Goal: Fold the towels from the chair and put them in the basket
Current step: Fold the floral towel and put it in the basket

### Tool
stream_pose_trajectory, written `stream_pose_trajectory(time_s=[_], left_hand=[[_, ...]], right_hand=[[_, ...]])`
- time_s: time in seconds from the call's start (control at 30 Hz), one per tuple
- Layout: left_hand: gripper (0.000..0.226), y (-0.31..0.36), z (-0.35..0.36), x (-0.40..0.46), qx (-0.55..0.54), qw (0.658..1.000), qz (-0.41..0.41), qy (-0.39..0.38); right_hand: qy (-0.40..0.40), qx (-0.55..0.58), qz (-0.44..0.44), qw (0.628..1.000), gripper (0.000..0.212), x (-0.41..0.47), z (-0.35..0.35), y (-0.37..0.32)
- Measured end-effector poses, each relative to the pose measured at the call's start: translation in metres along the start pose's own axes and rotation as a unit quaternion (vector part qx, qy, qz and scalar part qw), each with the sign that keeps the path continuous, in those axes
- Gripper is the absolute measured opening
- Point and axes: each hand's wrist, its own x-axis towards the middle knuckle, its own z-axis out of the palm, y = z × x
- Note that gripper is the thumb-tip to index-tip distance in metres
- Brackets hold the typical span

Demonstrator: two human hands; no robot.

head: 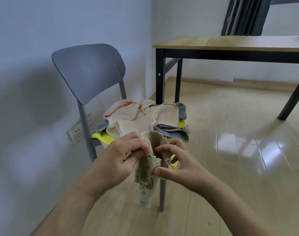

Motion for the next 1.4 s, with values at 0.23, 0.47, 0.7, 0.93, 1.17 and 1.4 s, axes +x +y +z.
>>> stream_pose_trajectory(time_s=[0.23, 0.47, 0.7, 0.93, 1.17, 1.4], left_hand=[[0.016, 0.001, 0.002, -0.002, 0.042, 0.998, -0.018, 0.04], [0.007, 0.0, 0.005, -0.002, 0.207, 0.969, -0.132, -0.003], [0.019, 0.006, 0.006, 0.003, 0.262, 0.945, -0.194, 0.036], [0.006, 0.02, 0.004, 0.004, 0.123, 0.967, -0.164, 0.155], [0.016, 0.027, 0.005, 0.004, 0.115, 0.966, -0.132, 0.19], [0.021, 0.032, 0.004, 0.004, 0.087, 0.966, -0.147, 0.192]], right_hand=[[0.021, 0.032, -0.017, 0.999, 0.015, -0.001, 0.002, -0.009], [0.106, 0.018, -0.049, 0.993, 0.011, -0.002, -0.015, -0.013], [0.118, -0.016, -0.05, 0.992, 0.013, -0.007, -0.036, -0.016], [0.184, -0.063, -0.049, 0.98, 0.016, -0.016, -0.046, -0.022], [0.221, -0.031, -0.045, 0.974, 0.02, -0.019, -0.045, -0.027], [0.202, 0.003, -0.049, 0.978, 0.033, -0.021, -0.046, -0.03]])
